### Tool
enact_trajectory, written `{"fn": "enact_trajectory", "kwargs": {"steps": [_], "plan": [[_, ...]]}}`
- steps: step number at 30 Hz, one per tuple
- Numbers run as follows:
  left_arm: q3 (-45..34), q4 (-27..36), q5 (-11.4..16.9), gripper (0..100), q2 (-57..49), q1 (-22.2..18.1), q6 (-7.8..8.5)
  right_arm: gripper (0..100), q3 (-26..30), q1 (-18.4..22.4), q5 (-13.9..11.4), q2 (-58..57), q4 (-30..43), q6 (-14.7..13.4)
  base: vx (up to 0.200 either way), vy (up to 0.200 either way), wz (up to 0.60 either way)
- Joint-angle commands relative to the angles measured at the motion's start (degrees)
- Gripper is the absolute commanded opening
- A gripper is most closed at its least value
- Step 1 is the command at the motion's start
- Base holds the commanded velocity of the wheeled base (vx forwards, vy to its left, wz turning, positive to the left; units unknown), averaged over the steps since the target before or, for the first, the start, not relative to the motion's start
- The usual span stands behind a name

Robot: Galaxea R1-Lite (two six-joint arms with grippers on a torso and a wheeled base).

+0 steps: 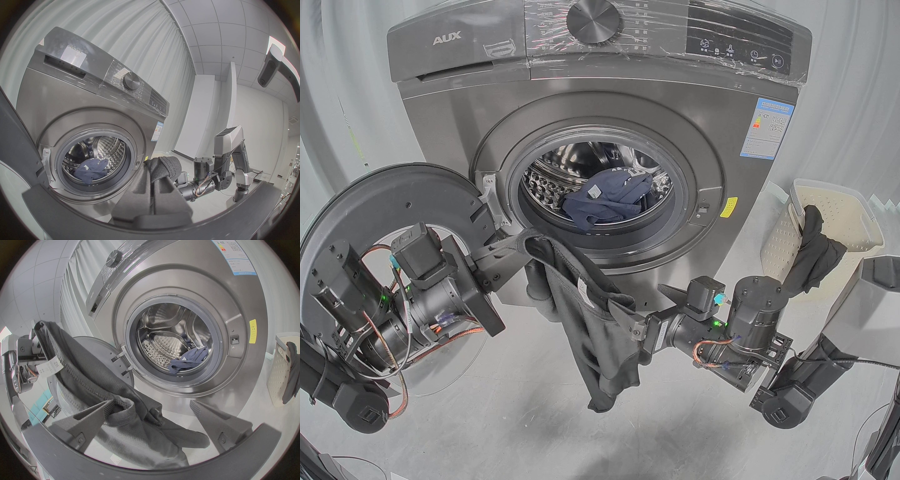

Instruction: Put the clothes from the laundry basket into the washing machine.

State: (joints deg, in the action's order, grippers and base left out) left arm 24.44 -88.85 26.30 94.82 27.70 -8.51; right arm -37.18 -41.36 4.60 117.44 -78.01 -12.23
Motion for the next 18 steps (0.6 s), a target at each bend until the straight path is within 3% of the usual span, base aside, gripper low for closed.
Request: {"fn": "enact_trajectory", "kwargs": {"steps": [1,11,18], "plan": [[-0.1,-0.01,-0.02,0,0.1,-0.01,-0.02,100,0.44,-0.21,-0.11,0.15,-0.04,0.01,0.0,0.0,0.0],[-0.1,-0.01,-0.02,0,0.54,-0.01,-0.02,100,3.26,-2.14,-1.87,1.12,-1.97,-0.17,0.0,0.0,0.0],[-0.18,-0.01,-0.1,0,0.54,-0.01,-0.02,100,5.89,-2.32,-6.18,2.44,-4.35,-0.43,0.0,0.0,0.0]]}}
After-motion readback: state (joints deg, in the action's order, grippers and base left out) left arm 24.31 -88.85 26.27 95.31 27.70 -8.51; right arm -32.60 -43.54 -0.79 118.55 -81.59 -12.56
